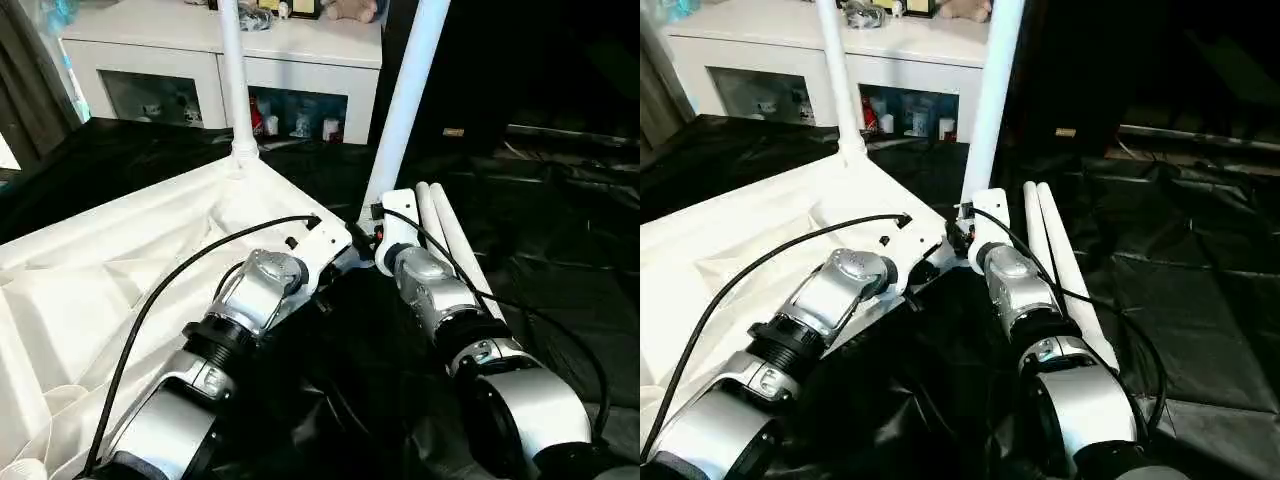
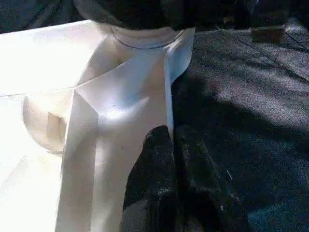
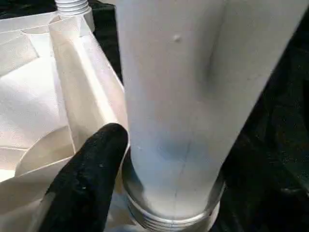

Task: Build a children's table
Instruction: Rotate leg to tighten

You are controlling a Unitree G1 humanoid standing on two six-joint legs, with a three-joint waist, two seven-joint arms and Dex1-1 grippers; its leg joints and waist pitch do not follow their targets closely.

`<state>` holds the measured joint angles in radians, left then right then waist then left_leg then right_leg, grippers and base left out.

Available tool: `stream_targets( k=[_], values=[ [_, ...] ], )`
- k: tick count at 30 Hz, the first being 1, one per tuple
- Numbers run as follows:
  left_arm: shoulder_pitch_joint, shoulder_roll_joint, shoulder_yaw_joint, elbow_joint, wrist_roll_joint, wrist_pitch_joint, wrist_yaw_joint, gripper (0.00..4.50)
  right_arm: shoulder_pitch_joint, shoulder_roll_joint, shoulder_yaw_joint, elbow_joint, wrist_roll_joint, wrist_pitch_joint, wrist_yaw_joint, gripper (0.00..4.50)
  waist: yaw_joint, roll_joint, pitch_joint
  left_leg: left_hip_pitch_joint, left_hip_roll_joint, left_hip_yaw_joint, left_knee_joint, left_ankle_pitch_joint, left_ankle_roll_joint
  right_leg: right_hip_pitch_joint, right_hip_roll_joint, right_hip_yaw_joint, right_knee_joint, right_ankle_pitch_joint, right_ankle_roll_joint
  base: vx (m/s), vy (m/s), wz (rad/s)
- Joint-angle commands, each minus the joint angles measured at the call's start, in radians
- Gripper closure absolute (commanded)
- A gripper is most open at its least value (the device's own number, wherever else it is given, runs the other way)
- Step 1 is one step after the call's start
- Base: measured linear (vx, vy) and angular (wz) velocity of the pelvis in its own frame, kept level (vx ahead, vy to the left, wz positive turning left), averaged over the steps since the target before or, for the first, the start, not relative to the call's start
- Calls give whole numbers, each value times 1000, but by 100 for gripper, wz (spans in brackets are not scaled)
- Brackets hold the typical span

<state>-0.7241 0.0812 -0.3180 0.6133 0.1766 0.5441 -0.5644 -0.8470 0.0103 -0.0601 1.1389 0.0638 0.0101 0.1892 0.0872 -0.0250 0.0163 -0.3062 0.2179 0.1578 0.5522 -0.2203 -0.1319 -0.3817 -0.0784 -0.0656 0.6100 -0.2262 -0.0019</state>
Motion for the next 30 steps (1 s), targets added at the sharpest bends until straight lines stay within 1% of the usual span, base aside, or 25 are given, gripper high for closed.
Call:
stream_targets(
  k=[1, 2, 3, 4, 6, 7, 8, 9, 10, 11, 12, 13, 14, 15, 16, 18, 20, 21, 22, 23, 24, 26, 27, 28, 30],
  values=[
    [-15, 1, -26, 11, 11, -32, -14, 450, 43, 40, 19, 79, -7, 54, 72, 99, -5, 9, -13, -23, 8, 4, -82, -300, 12, 19, -57, 47, -104, -342, -137, 0, 0, 0],
    [-14, 3, -27, 9, 10, -36, -19, 450, 42, 38, 20, 76, -7, 51, 77, 85, -5, 7, -12, -24, 8, 4, -82, -300, 14, 19, -57, 46, -105, -347, -135, 0, 0, 0],
    [-4, 15, -34, -6, 7, -56, -45, 450, 42, 27, 24, 54, -8, 38, 105, 85, -4, 6, -13, -24, 8, 4, -82, -299, 16, 18, -58, 47, -105, -349, -133, 0, 0, 0],
    [0, 19, -36, -11, 6, -61, -53, 450, 43, 22, 27, 46, -9, 34, 114, 80, -3, 7, -16, -24, 10, 4, -81, -284, 17, 19, -58, 48, -102, -325, -139, 0, 0, 0],
    [14, 42, -47, -25, 10, -90, -76, 450, 56, -2, 40, 4, -13, 25, 153, 55, 0, 6, -19, -32, 11, 7, -76, -202, 21, 28, -56, 47, -90, -191, -168, 0, 0, 0],
    [21, 55, -49, -33, 10, -97, -89, 450, 68, -20, 47, -28, -12, 27, 178, 46, -1, 6, -20, -32, 11, 9, -74, -188, 24, 29, -56, 47, -87, -167, -176, 0, 0, 0],
    [25, 62, -50, -37, 9, -100, -95, 450, 75, -29, 50, -43, -12, 28, 190, 46, 0, 8, -22, -30, 11, 9, -72, -173, 26, 30, -55, 47, -83, -140, -185, 0, 0, 0],
    [26, 65, -50, -39, 9, -101, -98, 450, 77, -32, 51, -49, -12, 29, 195, 46, -1, 8, -23, -32, 11, 11, -68, -133, 29, 35, -54, 46, -75, -74, -207, 0, 0, 0],
    [39, 85, -51, -49, 7, -116, -116, 450, 104, -62, 64, -100, -17, 31, 227, 36, 1, 10, -28, -34, 9, 12, -61, -79, 36, 40, -52, 45, -66, 12, -223, 0, 0, 0],
    [39, 85, -51, -49, 7, -116, -116, 450, 104, -62, 64, -100, -17, 31, 227, 22, 0, 7, -32, -39, 3, 15, -52, -12, 51, 45, -48, 45, -55, 111, -237, 0, 0, 0],
    [46, 98, -55, -54, 8, -130, -128, 450, 118, -78, 70, -124, -22, 32, 241, 22, 0, 9, -33, -40, 3, 15, -49, 15, 58, 45, -47, 45, -51, 152, -246, 0, 0, 0],
    [60, 121, -61, -63, 8, -153, -152, 450, 149, -108, 80, -181, -26, 41, 277, 12, 0, 10, -32, -42, 0, 17, -44, 49, 72, 46, -46, 44, -49, 212, -259, 0, 0, 0],
    [60, 121, -61, -63, 8, -153, -152, 450, 149, -108, 80, -181, -26, 41, 277, 6, 1, 10, -31, -44, 0, 16, -44, 56, 80, 49, -45, 43, -48, 232, -260, 0, 0, 0],
    [65, 129, -63, -67, 7, -165, -162, 450, 161, -118, 84, -204, -26, 47, 293, 2, -1, 8, -31, -43, -1, 16, -43, 55, 91, 49, -46, 43, -47, 245, -266, 0, 0, 0],
    [77, 146, -64, -79, 1, -178, -189, 450, 191, -138, 92, -265, -20, 63, 340, 2, -1, 7, -30, -41, 1, 18, -43, 38, 100, 50, -47, 44, -49, 230, -270, 0, 0, 0],
    [93, 166, -69, -101, -10, -207, -234, 450, 222, -160, 103, -336, -9, 80, 385, 2, 3, 8, -29, -39, 3, 17, -44, 31, 107, 51, -47, 44, -50, 208, -271, 0, 0, 0],
    [101, 179, -72, -115, -11, -202, -253, 450, 244, -174, 112, -385, -4, 94, 412, 2, 1, 8, -30, -38, 6, 18, -44, 29, 104, 49, -48, 44, -48, 199, -274, 0, 0, 0],
    [108, 196, -76, -123, -11, -210, -272, 450, 270, -198, 130, -441, -4, 96, 452, 2, 0, 8, -30, -37, 6, 18, -44, 31, 101, 49, -47, 44, -47, 193, -276, 0, 0, 0],
    [113, 209, -79, -129, -12, -220, -286, 450, 292, -216, 144, -488, -3, 100, 480, 2, 4, 7, -28, -37, 5, 18, -42, 30, 103, 51, -45, 44, -50, 192, -266, 0, 0, 0],
    [119, 224, -82, -132, -12, -240, -301, 450, 311, -234, 155, -528, -3, 102, 503, 2, 2, 1, -28, -38, 5, 18, -43, 34, 103, 53, -45, 44, -49, 194, -263, 0, 0, 0],
    [128, 245, -84, -141, -18, -262, -330, 450, 333, -258, 162, -574, 0, 107, 535, 2, 4, 3, -29, -38, 5, 18, -42, 33, 102, 52, -46, 45, -47, 193, -262, 0, 0, 0],
    [145, 279, -85, -156, -34, -324, -385, 450, 359, -294, 168, -631, 4, 116, 581, 2, 4, 3, -28, -38, 5, 18, -42, 27, 98, 52, -46, 45, -49, 181, -255, 0, 0, 0],
    [153, 290, -83, -164, -45, -353, -411, 450, 371, -307, 170, -658, 7, 127, 599, 2, 2, 4, -28, -40, 4, 18, -42, 19, 95, 54, -45, 45, -48, 175, -253, 0, 0, 0],
    [160, 300, -82, -174, -56, -366, -434, 450, 380, -316, 171, -678, 13, 139, 617, 2, 2, 4, -28, -40, 3, 18, -41, 16, 94, 55, -45, 46, -48, 177, -251, 0, 0, 0],
    [173, 324, -82, -200, -76, -376, -482, 450, 398, -341, 179, -716, 21, 154, 658, 2, -1, 6, -28, -37, 4, 19, -41, 17, 91, 51, -44, 46, -46, 175, -259, 0, 0, 0]
  ],
)
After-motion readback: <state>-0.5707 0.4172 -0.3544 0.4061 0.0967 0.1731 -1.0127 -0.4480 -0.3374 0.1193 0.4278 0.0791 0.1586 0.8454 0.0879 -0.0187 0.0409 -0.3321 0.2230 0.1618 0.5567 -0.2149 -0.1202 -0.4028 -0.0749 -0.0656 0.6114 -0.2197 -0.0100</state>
